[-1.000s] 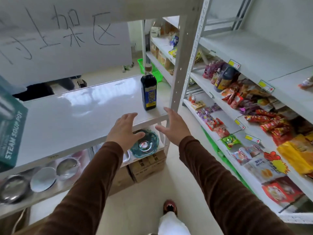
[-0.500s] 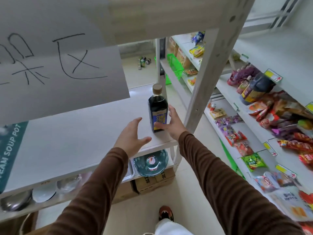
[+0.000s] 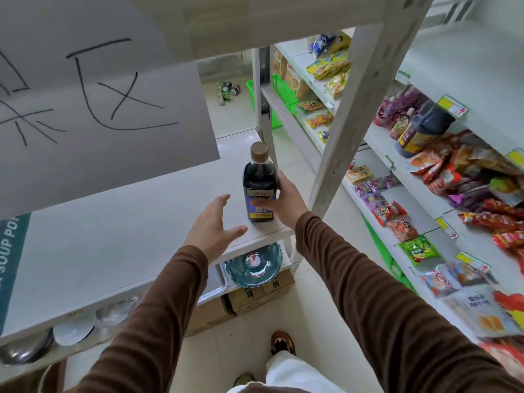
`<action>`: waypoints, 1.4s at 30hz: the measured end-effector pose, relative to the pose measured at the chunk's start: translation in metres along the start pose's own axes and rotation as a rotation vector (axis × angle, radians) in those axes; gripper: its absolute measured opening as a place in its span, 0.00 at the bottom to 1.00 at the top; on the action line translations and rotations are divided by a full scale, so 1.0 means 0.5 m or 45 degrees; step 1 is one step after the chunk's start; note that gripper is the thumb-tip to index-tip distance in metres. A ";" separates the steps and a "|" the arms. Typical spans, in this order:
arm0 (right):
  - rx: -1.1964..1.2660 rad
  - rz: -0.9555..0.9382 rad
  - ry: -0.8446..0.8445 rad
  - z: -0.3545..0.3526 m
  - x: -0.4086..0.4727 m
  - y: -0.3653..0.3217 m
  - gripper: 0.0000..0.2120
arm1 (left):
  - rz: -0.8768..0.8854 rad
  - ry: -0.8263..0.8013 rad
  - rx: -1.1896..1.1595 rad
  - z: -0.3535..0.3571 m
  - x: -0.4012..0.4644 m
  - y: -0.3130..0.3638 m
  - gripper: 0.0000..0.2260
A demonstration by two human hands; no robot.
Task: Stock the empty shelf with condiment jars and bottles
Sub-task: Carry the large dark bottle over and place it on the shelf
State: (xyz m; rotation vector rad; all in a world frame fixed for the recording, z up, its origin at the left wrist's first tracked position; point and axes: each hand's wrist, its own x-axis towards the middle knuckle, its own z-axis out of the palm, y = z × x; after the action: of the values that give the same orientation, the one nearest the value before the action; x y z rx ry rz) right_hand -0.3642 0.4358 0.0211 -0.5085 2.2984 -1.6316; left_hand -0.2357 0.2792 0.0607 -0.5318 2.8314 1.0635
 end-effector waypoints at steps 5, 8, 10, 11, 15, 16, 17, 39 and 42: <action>0.081 0.009 0.105 0.009 -0.129 -0.019 0.28 | 0.143 -0.066 0.095 -0.007 -0.048 0.000 0.37; 0.143 0.047 0.239 -0.017 -0.223 -0.019 0.31 | 0.239 -0.170 0.119 0.015 -0.081 0.024 0.36; 0.168 0.092 0.339 -0.054 -0.290 -0.017 0.33 | 0.291 -0.254 0.131 0.044 -0.104 0.053 0.35; 0.167 0.108 0.391 -0.077 -0.324 -0.017 0.33 | 0.323 -0.295 0.140 0.062 -0.115 0.073 0.34; 0.139 0.180 0.621 -0.180 -0.461 0.000 0.32 | 0.520 -0.454 0.191 0.152 -0.161 0.176 0.34; 0.130 0.197 0.680 -0.208 -0.496 0.007 0.32 | 0.565 -0.495 0.210 0.178 -0.174 0.207 0.35; 0.115 0.218 0.736 -0.237 -0.530 0.014 0.33 | 0.607 -0.535 0.230 0.204 -0.187 0.238 0.35; 0.073 0.341 1.362 -0.975 -1.004 0.193 0.33 | 1.178 -0.815 0.334 0.759 -0.378 0.910 0.36; 0.091 0.325 1.411 -1.067 -0.988 0.201 0.29 | 1.245 -0.818 0.312 0.802 -0.342 0.993 0.35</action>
State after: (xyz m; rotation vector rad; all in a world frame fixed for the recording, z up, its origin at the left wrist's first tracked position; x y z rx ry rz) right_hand -0.1550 1.1337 0.1100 0.9184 2.7485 -2.1329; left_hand -0.2680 0.9378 0.0990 1.1090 2.4753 0.7064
